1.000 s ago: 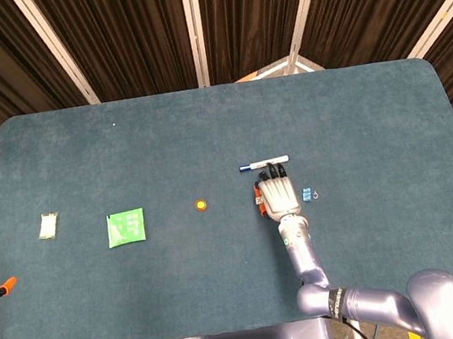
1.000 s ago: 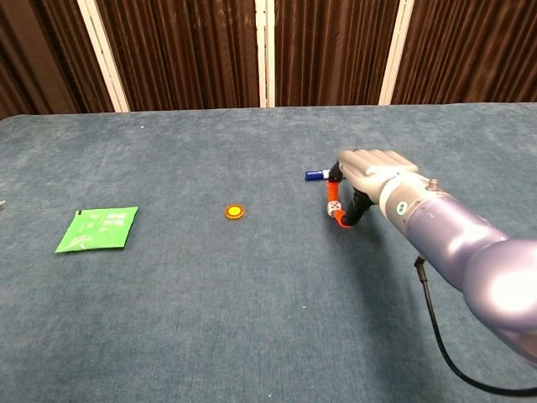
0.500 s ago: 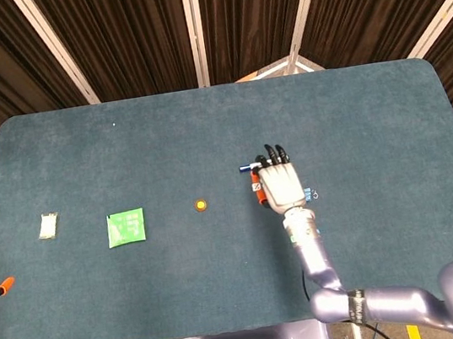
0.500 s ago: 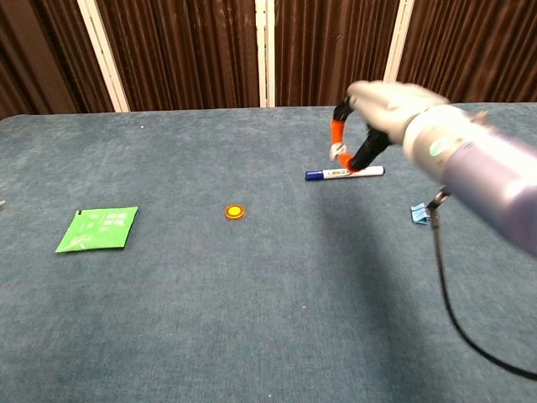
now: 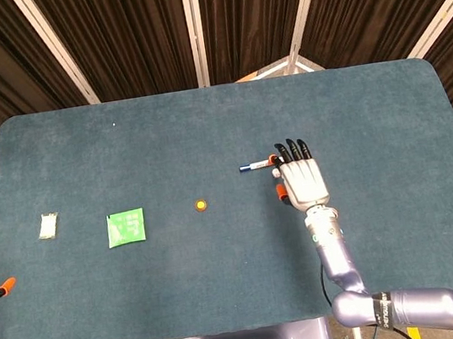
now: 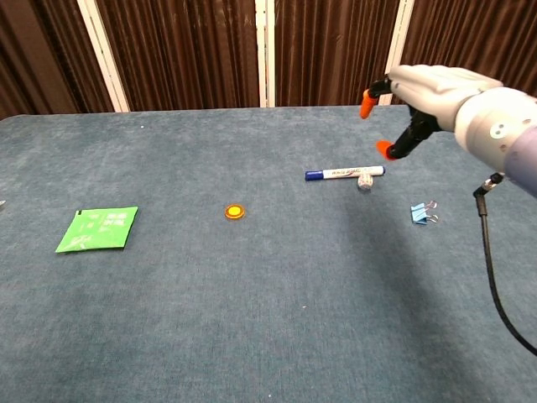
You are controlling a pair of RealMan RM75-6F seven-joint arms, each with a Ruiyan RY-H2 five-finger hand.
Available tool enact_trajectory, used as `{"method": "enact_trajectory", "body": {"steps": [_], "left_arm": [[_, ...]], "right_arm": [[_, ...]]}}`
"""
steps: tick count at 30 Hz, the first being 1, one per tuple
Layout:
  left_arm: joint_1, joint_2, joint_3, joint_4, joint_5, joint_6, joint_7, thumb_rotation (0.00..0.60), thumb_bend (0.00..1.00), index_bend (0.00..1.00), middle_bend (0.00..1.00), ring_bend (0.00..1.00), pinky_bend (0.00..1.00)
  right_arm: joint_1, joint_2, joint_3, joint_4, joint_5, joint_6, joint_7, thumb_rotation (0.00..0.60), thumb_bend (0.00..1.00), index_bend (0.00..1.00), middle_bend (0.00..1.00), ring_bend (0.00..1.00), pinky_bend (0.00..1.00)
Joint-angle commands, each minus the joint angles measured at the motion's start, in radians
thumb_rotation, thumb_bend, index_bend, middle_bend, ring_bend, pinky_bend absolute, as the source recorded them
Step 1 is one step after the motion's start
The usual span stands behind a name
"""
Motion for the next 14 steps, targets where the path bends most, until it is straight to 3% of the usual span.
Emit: {"method": "enact_trajectory", "body": {"steps": [1, 5, 9, 14], "left_arm": [[0.001, 0.000, 0.000, -0.001, 0.002, 0.004, 0.002, 0.600, 0.10, 0.00, 0.00, 0.00, 0.00], [0.003, -0.001, 0.004, -0.002, 0.009, 0.010, 0.010, 0.600, 0.11, 0.00, 0.00, 0.00, 0.00], [0.014, -0.004, 0.014, -0.010, 0.028, 0.034, 0.032, 0.600, 0.10, 0.00, 0.00, 0.00, 0.00], [0.022, -0.009, 0.023, -0.013, 0.035, 0.045, 0.055, 0.600, 0.11, 0.00, 0.00, 0.00, 0.00]], "right_arm": [[-0.027, 0.030, -0.024, -0.024, -0.029, 0.018, 0.026, 0.600, 0.33, 0.29, 0.08, 0.00, 0.00], [-0.087, 0.083, -0.082, -0.053, -0.097, 0.039, 0.096, 0.600, 0.28, 0.27, 0.05, 0.00, 0.00], [-0.244, 0.204, -0.251, -0.026, -0.311, 0.109, 0.319, 0.600, 0.23, 0.21, 0.00, 0.00, 0.00], [-0.345, 0.266, -0.350, 0.075, -0.487, 0.190, 0.483, 0.600, 0.20, 0.13, 0.00, 0.00, 0.00]]}}
